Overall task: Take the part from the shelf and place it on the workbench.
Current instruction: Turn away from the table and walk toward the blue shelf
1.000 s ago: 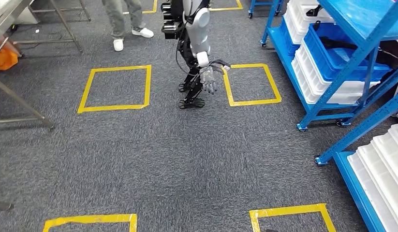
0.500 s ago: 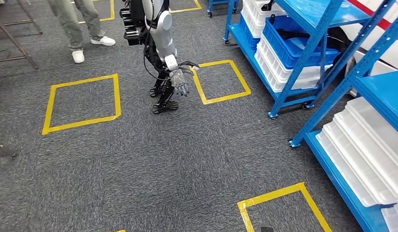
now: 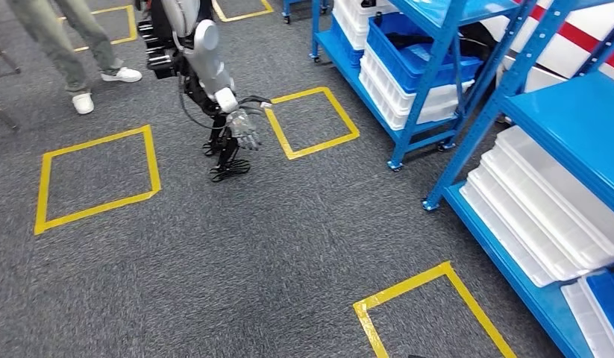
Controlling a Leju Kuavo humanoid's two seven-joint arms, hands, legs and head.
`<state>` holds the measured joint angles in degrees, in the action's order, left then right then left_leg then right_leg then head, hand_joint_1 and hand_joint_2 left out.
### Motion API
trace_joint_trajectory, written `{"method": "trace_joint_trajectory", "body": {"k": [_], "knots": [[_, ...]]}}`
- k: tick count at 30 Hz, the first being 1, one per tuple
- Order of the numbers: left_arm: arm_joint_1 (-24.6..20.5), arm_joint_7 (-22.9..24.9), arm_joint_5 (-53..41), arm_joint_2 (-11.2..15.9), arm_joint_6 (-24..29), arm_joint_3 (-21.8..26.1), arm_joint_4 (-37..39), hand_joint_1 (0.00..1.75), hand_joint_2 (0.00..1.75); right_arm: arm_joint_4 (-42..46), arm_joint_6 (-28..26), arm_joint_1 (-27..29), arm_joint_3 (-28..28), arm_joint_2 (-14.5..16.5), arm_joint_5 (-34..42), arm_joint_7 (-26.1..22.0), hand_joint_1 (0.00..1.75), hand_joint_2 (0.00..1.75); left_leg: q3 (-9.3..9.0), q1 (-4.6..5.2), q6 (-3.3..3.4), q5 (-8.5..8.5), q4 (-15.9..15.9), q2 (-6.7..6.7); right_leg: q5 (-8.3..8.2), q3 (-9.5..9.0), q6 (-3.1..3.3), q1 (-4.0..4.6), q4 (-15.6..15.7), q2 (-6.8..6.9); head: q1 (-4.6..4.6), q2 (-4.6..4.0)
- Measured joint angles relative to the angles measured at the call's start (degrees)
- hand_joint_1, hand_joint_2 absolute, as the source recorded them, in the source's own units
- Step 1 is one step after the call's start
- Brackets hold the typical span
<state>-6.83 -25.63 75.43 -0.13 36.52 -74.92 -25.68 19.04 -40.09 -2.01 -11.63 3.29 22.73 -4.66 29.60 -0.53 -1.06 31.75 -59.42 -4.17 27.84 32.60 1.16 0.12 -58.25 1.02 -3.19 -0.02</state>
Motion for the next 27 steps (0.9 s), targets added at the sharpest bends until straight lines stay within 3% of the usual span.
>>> {"method": "trace_joint_trajectory", "body": {"k": [2, 4, 5, 6, 7, 9, 11, 13, 14, 16, 18, 19, 20, 21, 22, 24, 25, 27], "knots": [[0.00, 0.02, 0.02, 0.00, 0.00, 0.01, 0.00, 0.00, 0.00, 0.00, 0.02, -0.10, -0.04, -0.06, 0.11, 0.02, 0.00, 0.00, 2.52, -0.10, -0.29, 3.32, -5.97, 2.67, -0.12, -0.22, 0.53, -0.15, 0.25, -0.95, 0.58, 0.00], [0.23, 0.04, 0.02, 0.01, 0.01, 0.00, 0.00, 0.00, 0.00, 0.00, 0.04, -0.19, -0.09, -0.03, 0.33, 0.13, 0.00, 0.00, 6.22, -0.08, -0.29, 6.10, -13.20, 3.59, -0.05, -0.26, 0.80, -0.05, 0.21, -2.16, 1.24, 0.00], [0.33, 0.05, 0.01, 0.01, 0.00, 0.00, 0.00, 0.00, 0.00, 0.00, 0.04, -0.14, -0.12, 0.00, 0.43, 0.22, 0.00, 0.00, 7.19, -0.07, -0.25, 6.01, -14.73, 3.69, -0.02, -0.33, 0.83, -0.02, 0.17, -2.86, 1.44, 0.00], [0.38, 0.05, 0.01, 0.02, -0.03, -0.01, 0.00, 0.00, 0.00, 0.00, 0.04, -0.08, -0.15, 0.01, 0.51, 0.33, 0.00, 0.00, 7.18, -0.08, -0.15, 4.77, -14.08, 3.77, 0.02, -0.44, 0.80, -0.01, 0.12, -3.59, 1.60, 0.00], [0.38, 0.05, 0.02, 0.05, -0.08, -0.01, 0.00, 0.00, 0.00, 0.00, 0.04, -0.02, -0.19, 0.01, 0.55, 0.43, 0.00, 0.00, 6.18, -0.12, -0.03, 2.61, -11.31, 4.06, 0.09, -0.57, 0.70, -0.04, 0.03, -4.34, 1.73, 0.00], [0.39, 0.07, 0.07, 0.10, -0.20, 0.00, 0.00, 0.00, 0.00, 0.00, 0.04, -0.03, -0.32, 0.02, 0.56, 0.52, 0.00, 0.00, 3.36, -0.34, 0.20, -1.30, -3.76, 6.26, 0.39, -0.61, 0.30, -0.09, -0.43, -5.74, 1.98, 0.00], [0.41, 0.10, 0.15, 0.14, -0.27, 0.01, 0.00, 0.00, 0.00, 0.00, 0.03, -0.11, -0.56, 0.03, 0.50, 0.61, 0.00, 0.00, 2.09, -0.47, 0.37, -2.42, 0.00, 8.28, 0.61, -0.17, -0.25, -0.23, -0.91, -6.98, 2.11, 0.00], [0.38, 0.09, 0.26, 0.14, -0.29, 0.02, 0.00, 0.00, 0.00, 0.00, 0.02, 0.09, -0.90, 0.01, 0.43, 0.73, 0.00, 0.00, 1.96, -0.32, 0.86, -2.36, 0.35, 7.81, 0.54, 0.20, -0.94, -0.49, -0.91, -8.16, 2.08, 0.00], [0.34, 0.07, 0.29, 0.15, -0.28, 0.02, 0.00, 0.00, 0.00, 0.00, 0.01, 0.28, -1.05, -0.03, 0.42, 0.77, 0.00, 0.00, 1.79, -0.28, 1.22, -2.47, 0.65, 7.16, 0.69, 0.27, -1.26, -0.54, -1.13, -7.80, 2.04, 0.00], [0.29, -0.01, 0.30, 0.15, -0.26, 0.03, 0.00, 0.00, 0.00, 0.00, 0.00, 0.41, -1.29, -0.09, 0.41, 0.83, 0.00, 0.00, 1.49, -0.41, 1.93, -2.70, 1.24, 5.78, 2.57, 1.53, -1.85, -0.46, -4.03, -5.15, 1.51, 0.00], [0.39, -0.05, 0.31, 0.15, -0.25, 0.04, 0.01, 0.00, 0.00, 0.00, 0.00, 0.23, -1.53, -0.10, 0.40, 0.84, 0.00, 0.00, 1.40, -0.32, 2.29, -2.66, 1.37, 4.19, 6.06, 4.91, -2.34, -0.51, -10.92, -2.27, 0.66, 0.00], [0.47, -0.05, 0.33, 0.16, -0.25, 0.04, 0.01, 0.00, 0.00, 0.00, 0.01, 0.15, -1.63, -0.10, 0.39, 0.84, 0.00, 0.00, 1.40, -0.26, 2.38, -2.58, 1.36, 3.33, 7.34, 6.68, -2.53, -0.64, -14.39, -1.79, 0.39, 0.00], [0.52, -0.05, 0.33, 0.16, -0.24, 0.04, 0.02, 0.00, 0.00, 0.00, 0.01, 0.19, -1.70, -0.11, 0.40, 0.84, 0.00, 0.00, 1.37, -0.23, 2.40, -2.49, 1.36, 2.59, 7.62, 7.67, -2.67, -0.75, -16.33, -1.58, 0.22, 0.00], [0.53, -0.05, 0.34, 0.17, -0.22, 0.04, 0.02, 0.00, 0.00, 0.00, 0.01, 0.30, -1.74, -0.12, 0.40, 0.84, 0.00, 0.00, 1.29, -0.22, 2.37, -2.38, 1.35, 1.93, 6.84, 7.64, -2.73, -0.84, -16.21, -1.42, 0.06, 0.00], [0.51, -0.05, 0.34, 0.17, -0.20, 0.04, 0.01, 0.00, 0.00, 0.00, 0.02, 0.42, -1.80, -0.15, 0.40, 0.84, 0.00, 0.00, 1.13, -0.24, 2.30, -2.25, 1.35, 1.35, 5.11, 6.44, -2.72, -0.90, -13.77, -1.13, -0.15, 0.00], [0.48, -0.06, 0.34, 0.17, -0.11, 0.04, 0.00, 0.00, 0.00, 0.00, 0.03, 0.49, -1.93, -0.22, 0.40, 0.83, 0.00, 0.00, 0.67, -0.16, 1.92, -1.89, 1.34, 0.31, 1.55, 2.46, -2.37, -0.67, -5.78, 0.99, -0.66, 0.00], [0.46, -0.09, 0.35, 0.17, -0.06, 0.04, 0.01, 0.00, 0.00, 0.01, 0.03, 0.41, -2.00, -0.25, 0.39, 0.83, 0.00, 0.00, 0.47, -0.06, 1.63, -1.70, 1.31, -0.14, 0.61, 1.03, -1.99, -0.41, -2.75, 1.98, -0.78, 0.00], [0.37, -0.18, 0.38, 0.17, 0.02, 0.04, 0.01, 0.00, 0.00, 0.02, 0.03, 0.33, -2.17, -0.28, 0.42, 0.83, 0.00, 0.00, 0.17, 0.09, 1.03, -1.44, 1.33, -0.97, 0.68, 0.32, -1.12, 0.15, -0.85, 2.69, -0.61, 0.00]]}}
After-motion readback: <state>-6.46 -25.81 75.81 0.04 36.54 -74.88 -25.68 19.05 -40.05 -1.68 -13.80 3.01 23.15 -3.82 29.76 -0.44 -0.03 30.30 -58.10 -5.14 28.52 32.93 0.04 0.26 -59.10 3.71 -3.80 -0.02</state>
